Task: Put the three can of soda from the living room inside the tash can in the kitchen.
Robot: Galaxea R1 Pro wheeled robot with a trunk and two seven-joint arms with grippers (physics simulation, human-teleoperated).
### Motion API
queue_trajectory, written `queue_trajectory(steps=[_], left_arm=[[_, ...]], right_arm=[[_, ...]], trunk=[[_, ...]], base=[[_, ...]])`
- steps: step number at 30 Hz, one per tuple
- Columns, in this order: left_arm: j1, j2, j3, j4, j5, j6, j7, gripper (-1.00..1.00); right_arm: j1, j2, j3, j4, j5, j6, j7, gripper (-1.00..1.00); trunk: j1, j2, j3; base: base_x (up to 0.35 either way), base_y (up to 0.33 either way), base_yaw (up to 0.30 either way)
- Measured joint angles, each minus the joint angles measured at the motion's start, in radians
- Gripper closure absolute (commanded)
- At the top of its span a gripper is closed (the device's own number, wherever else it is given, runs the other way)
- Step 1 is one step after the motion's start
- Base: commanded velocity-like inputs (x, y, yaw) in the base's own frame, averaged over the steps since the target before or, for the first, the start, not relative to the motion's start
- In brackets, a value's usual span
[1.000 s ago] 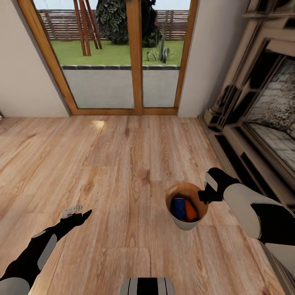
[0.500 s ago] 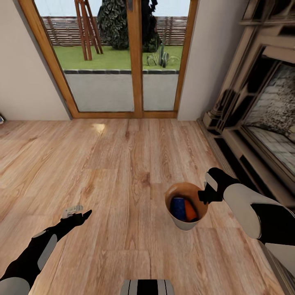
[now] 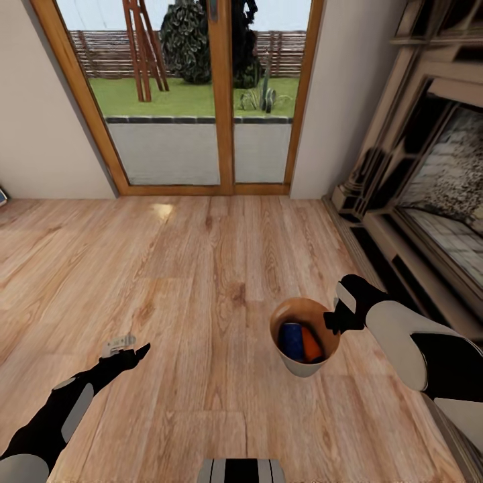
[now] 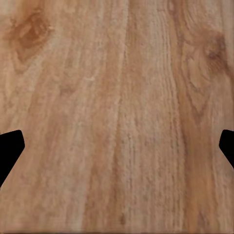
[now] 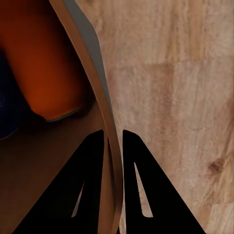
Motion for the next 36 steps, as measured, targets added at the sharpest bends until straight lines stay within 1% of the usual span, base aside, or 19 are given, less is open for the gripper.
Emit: queue_trajectory(steps=[5,7,10,12,17,18,22,28,36], left_arm=[[-0.001,-0.001,0.0,0.0,-0.005,0.0,0.005,-1.0],[-0.001,-0.003,0.0,0.0,-0.022,0.0,0.016,-1.0],[-0.001,-0.016,0.0,0.0,-0.05,0.0,0.026,-1.0],[-0.001,-0.018,0.0,0.0,-0.054,0.0,0.028,-1.0],[-0.001,-0.021,0.0,0.0,-0.057,0.0,0.028,-1.0],[-0.001,-0.021,0.0,0.0,-0.057,0.0,0.028,-1.0],[0.0,-0.021,0.001,-0.001,-0.058,0.0,0.028,-1.0],[0.0,-0.021,0.001,0.0,-0.059,0.0,0.028,-1.0],[0.0,-0.021,0.001,-0.001,-0.057,0.0,0.028,-1.0]], right_arm=[[0.0,0.0,0.001,0.0,0.002,0.0,0.0,1.0],[0.0,0.0,0.002,0.0,0.003,0.0,0.0,1.0],[0.0,0.0,0.0,0.0,0.002,0.0,0.002,1.0],[0.0,0.0,-0.001,0.0,0.0,0.0,0.003,1.0],[0.0,-0.004,-0.002,0.0,-0.005,0.0,0.007,1.0],[-0.001,-0.008,-0.001,0.0,-0.012,0.0,0.007,1.0],[-0.022,-0.016,0.037,0.014,-0.06,0.0,0.007,1.0],[-0.028,-0.017,0.034,0.012,-0.06,0.0,0.008,1.0],[-0.028,-0.017,0.033,0.012,-0.061,0.0,0.008,1.0]], trunk=[[0.002,-0.001,-0.011],[0.003,-0.002,-0.016],[0.005,-0.002,-0.025],[0.005,-0.003,-0.032],[0.008,-0.004,-0.051],[0.008,-0.004,-0.054],[0.007,-0.006,-0.069],[-0.007,-0.007,-0.093],[-0.007,-0.007,-0.093]], base=[[0.0,0.0,0.0],[0.0,0.0,0.0],[0.0,0.0,0.0],[0.0,0.0,0.0],[0.0,0.0,0.0],[0.0,0.0,0.0],[0.0,0.0,0.0],[0.0,0.0,0.0],[0.0,0.0,0.0]])
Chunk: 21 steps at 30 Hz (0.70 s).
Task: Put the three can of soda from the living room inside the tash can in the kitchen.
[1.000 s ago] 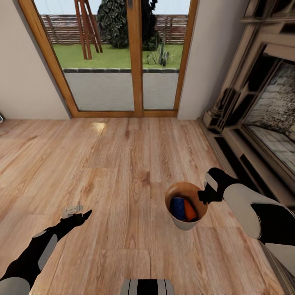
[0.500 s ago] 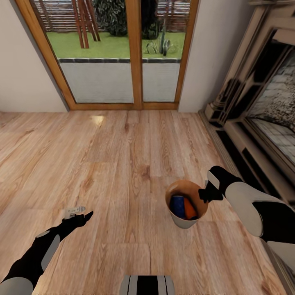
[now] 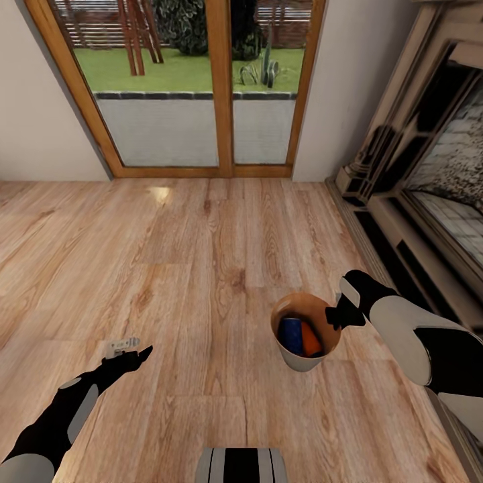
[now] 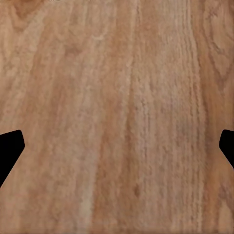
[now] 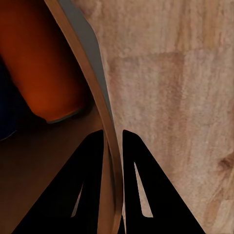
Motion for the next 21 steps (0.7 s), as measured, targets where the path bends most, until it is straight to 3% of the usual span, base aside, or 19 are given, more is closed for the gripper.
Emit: queue_trajectory(steps=[3,4,5,21], left_arm=[[0.0,0.0,0.0,0.0,0.0,-0.001,0.0,-1.0],[0.0,0.0,0.0,0.0,0.0,-0.001,0.0,-1.0],[-0.001,-0.001,-0.001,0.001,0.0,-0.003,0.0,-1.0],[-0.001,0.0,0.0,0.001,-0.001,-0.021,0.0,-1.0]], right_arm=[[0.0,0.0,0.0,0.0,0.0,0.0,0.0,1.0],[0.0,0.0,0.0,0.0,0.0,0.0,0.0,-1.0],[0.026,-0.001,-0.039,-0.011,0.039,0.0,0.003,-1.0],[0.028,-0.001,-0.041,-0.014,0.043,0.0,0.004,-1.0]], trunk=[[0.0,0.0,0.0],[0.0,0.0,0.0],[0.016,0.0,-0.001],[0.019,0.0,0.0]], base=[[0.0,0.0,0.0],[0.0,0.0,0.0],[0.0,0.0,0.0],[0.0,0.0,0.0]])
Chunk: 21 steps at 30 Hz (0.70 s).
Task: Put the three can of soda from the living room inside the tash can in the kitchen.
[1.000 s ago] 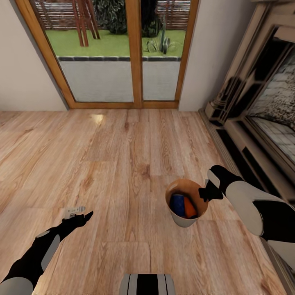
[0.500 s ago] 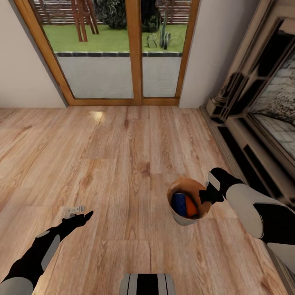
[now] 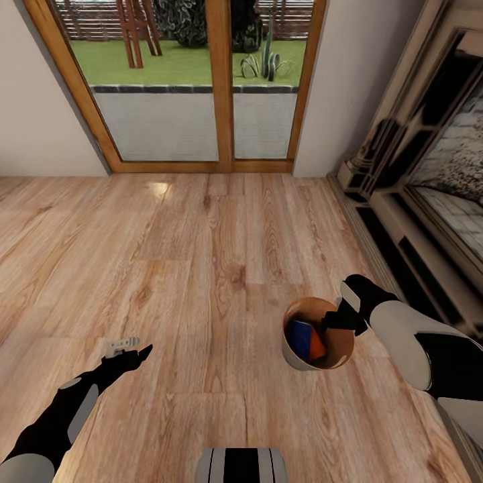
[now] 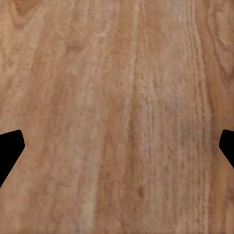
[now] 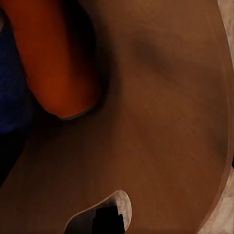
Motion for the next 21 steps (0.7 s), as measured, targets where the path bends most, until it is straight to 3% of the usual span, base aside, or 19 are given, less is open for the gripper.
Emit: queue_trajectory(steps=[21], left_arm=[[0.0,0.0,0.0,0.0,-0.001,-0.004,0.0,-1.0]], right_arm=[[0.0,0.0,0.0,-0.001,0.0,0.0,0.001,-1.0]], trunk=[[0.0,0.0,0.0]], base=[[0.0,0.0,0.0]])
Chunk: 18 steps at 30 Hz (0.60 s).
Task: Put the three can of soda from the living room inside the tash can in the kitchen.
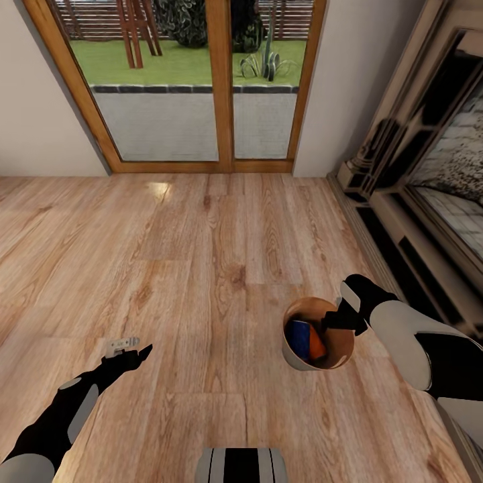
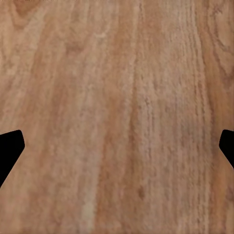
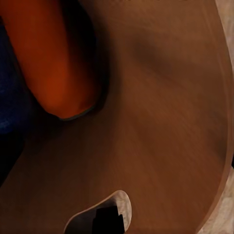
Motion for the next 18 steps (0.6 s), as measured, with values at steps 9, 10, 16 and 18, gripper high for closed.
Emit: queue_trajectory(steps=[9,10,16,18], left_arm=[[0.0,0.0,0.0,0.0,0.0,0.0,0.0,-1.0],[0.0,0.0,0.0,0.0,0.0,0.0,0.0,-1.0],[0.0,0.0,0.0,0.0,0.0,0.0,0.0,-1.0],[0.0,0.0,0.0,0.0,0.0,0.0,0.0,-1.0]], right_arm=[[0.0,0.0,0.0,0.0,0.0,0.0,0.0,-1.0],[0.0,0.0,0.0,0.0,0.0,0.0,0.0,-1.0],[0.0,0.0,0.0,0.0,0.0,0.0,0.0,-1.0],[0.0,0.0,0.0,0.0,0.0,0.0,0.0,-1.0]], trunk=[[0.0,0.0,0.0],[0.0,0.0,0.0],[0.0,0.0,0.0],[0.0,0.0,0.0]], base=[[0.0,0.0,0.0],[0.0,0.0,0.0],[0.0,0.0,0.0],[0.0,0.0,0.0]])
